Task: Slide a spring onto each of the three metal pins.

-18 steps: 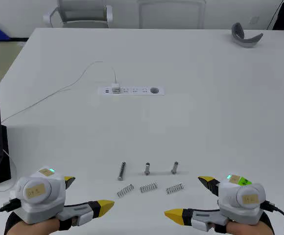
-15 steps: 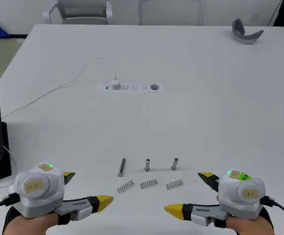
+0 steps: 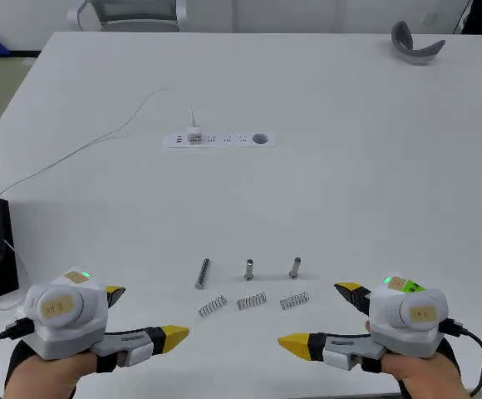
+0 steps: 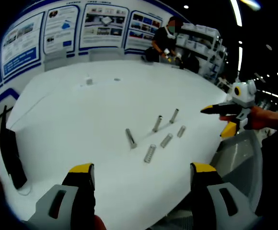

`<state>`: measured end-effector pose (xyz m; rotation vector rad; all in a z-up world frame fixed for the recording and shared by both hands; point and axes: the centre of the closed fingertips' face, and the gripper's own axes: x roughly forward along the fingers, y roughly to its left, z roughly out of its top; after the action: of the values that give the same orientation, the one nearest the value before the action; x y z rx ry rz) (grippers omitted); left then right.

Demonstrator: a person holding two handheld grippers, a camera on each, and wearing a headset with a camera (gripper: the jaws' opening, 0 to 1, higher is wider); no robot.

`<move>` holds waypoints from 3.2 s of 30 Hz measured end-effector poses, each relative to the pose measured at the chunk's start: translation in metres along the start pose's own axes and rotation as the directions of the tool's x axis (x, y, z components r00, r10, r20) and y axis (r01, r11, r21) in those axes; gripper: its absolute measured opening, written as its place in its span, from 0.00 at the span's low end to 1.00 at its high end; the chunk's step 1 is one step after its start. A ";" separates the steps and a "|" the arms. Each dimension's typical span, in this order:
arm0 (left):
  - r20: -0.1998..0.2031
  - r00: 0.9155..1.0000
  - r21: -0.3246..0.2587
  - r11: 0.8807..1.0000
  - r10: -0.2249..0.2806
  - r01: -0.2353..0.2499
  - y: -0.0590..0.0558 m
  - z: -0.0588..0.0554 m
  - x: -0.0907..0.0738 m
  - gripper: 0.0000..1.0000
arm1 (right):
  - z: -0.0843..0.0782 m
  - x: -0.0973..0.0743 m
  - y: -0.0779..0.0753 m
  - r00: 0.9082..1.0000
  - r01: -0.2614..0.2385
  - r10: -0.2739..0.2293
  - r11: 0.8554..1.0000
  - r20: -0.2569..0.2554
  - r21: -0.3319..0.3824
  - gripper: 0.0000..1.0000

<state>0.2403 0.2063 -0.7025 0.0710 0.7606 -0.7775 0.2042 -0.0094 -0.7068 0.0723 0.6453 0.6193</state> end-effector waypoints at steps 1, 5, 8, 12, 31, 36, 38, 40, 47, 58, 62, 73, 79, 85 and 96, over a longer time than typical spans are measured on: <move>0.000 1.000 -0.001 1.000 -0.001 0.001 0.000 0.000 0.000 0.83 | 0.000 0.000 0.000 1.000 0.000 0.000 1.000 0.003 0.004 0.92; -0.001 1.000 -0.011 1.000 -0.002 0.002 0.000 -0.001 0.002 0.83 | -0.001 -0.001 -0.001 1.000 0.003 -0.003 1.000 -0.002 0.024 0.91; 0.001 1.000 -0.016 1.000 -0.002 0.002 0.002 -0.002 0.003 0.82 | -0.002 -0.002 -0.001 1.000 0.001 -0.001 1.000 0.003 0.024 0.91; -0.009 1.000 -0.018 1.000 -0.005 0.005 0.003 -0.003 0.005 0.82 | -0.005 -0.003 0.003 1.000 -0.003 0.003 0.999 -0.006 0.034 0.91; -0.044 0.999 -0.002 1.000 -0.031 0.031 0.011 0.007 0.029 0.83 | -0.011 -0.007 0.009 1.000 -0.005 0.006 0.999 -0.007 0.045 0.91; -0.057 0.997 -0.004 0.999 -0.044 0.044 0.011 0.011 0.038 0.82 | -0.015 -0.008 0.008 1.000 -0.004 0.005 0.999 -0.023 0.047 0.91; -0.062 0.997 0.001 0.999 -0.050 0.050 0.010 0.014 0.041 0.82 | -0.015 -0.010 0.008 1.000 -0.004 0.005 0.999 -0.024 0.049 0.90; -0.071 0.996 0.000 0.998 -0.058 0.059 0.009 0.016 0.044 0.78 | -0.014 -0.011 0.006 1.000 0.005 -0.004 0.999 -0.014 0.049 0.90; -0.080 0.994 0.013 0.997 -0.072 0.074 0.008 0.023 0.059 0.77 | -0.014 -0.016 0.003 1.000 0.016 -0.016 0.998 -0.012 0.056 0.90; -0.105 0.992 0.016 0.998 -0.065 0.067 0.011 0.030 0.077 0.67 | -0.020 -0.016 0.003 1.000 0.016 -0.015 0.997 -0.021 0.073 0.89; -0.104 0.993 -0.008 0.998 -0.063 0.063 0.016 0.032 0.085 0.64 | -0.020 -0.015 0.004 1.000 0.014 -0.013 0.997 -0.018 0.077 0.89; -0.132 0.990 -0.052 0.997 -0.055 0.049 0.019 0.034 0.110 0.54 | -0.018 -0.013 0.006 1.000 0.004 -0.002 0.996 -0.016 0.085 0.88; -0.137 0.989 -0.091 0.995 -0.050 0.038 0.019 0.035 0.124 0.45 | -0.021 -0.012 0.005 1.000 0.002 0.001 0.996 -0.022 0.094 0.88; -0.149 0.988 -0.116 0.993 -0.048 0.030 0.021 0.034 0.138 0.38 | -0.024 -0.012 0.006 0.999 -0.007 0.010 0.995 -0.031 0.102 0.87; -0.170 0.985 -0.138 0.990 -0.024 0.000 0.027 0.028 0.155 0.31 | -0.029 -0.011 0.007 0.999 -0.013 0.019 0.993 -0.047 0.114 0.87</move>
<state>0.3467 0.1226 -0.7869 0.0091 0.9768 -0.7349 0.1769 -0.0132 -0.7224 0.1694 0.7268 0.6006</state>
